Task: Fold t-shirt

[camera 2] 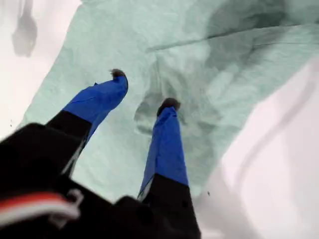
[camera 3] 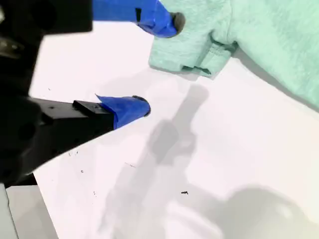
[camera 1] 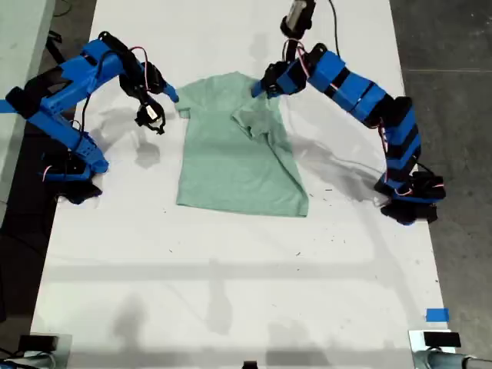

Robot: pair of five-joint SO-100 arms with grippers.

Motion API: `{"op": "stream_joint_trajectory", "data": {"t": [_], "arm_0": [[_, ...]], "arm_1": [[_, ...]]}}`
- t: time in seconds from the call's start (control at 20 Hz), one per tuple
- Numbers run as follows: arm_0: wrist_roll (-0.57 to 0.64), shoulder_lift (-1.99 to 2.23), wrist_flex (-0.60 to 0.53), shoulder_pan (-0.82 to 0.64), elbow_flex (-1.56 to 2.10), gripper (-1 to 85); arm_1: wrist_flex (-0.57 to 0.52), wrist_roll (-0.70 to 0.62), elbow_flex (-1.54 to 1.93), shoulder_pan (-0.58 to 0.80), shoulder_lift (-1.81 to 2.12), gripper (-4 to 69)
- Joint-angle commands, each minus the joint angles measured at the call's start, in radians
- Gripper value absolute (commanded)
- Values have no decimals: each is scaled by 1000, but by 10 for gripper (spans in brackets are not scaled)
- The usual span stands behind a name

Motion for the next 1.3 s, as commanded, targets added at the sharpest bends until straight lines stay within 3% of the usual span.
{"op": "stream_joint_trajectory", "data": {"t": [0.0,0.2,0.45,0.75,0.9,1.05,1.25], "arm_0": [[9,-57,-25,5,-103,278],[23,-311,-15,-8,-324,276],[29,-621,92,-63,-653,275],[35,-785,132,-124,-785,256],[-3,-1009,285,-132,-1058,166],[-11,-994,295,-160,-1045,0],[-41,-822,341,-164,-971,0]], "arm_1": [[167,-48,-32,32,196,160],[218,-40,124,-14,296,138],[221,-17,267,-72,440,122],[219,-2,449,-87,643,112],[207,11,531,-91,721,110],[192,20,607,-87,799,107],[173,21,701,-75,881,102]]}}
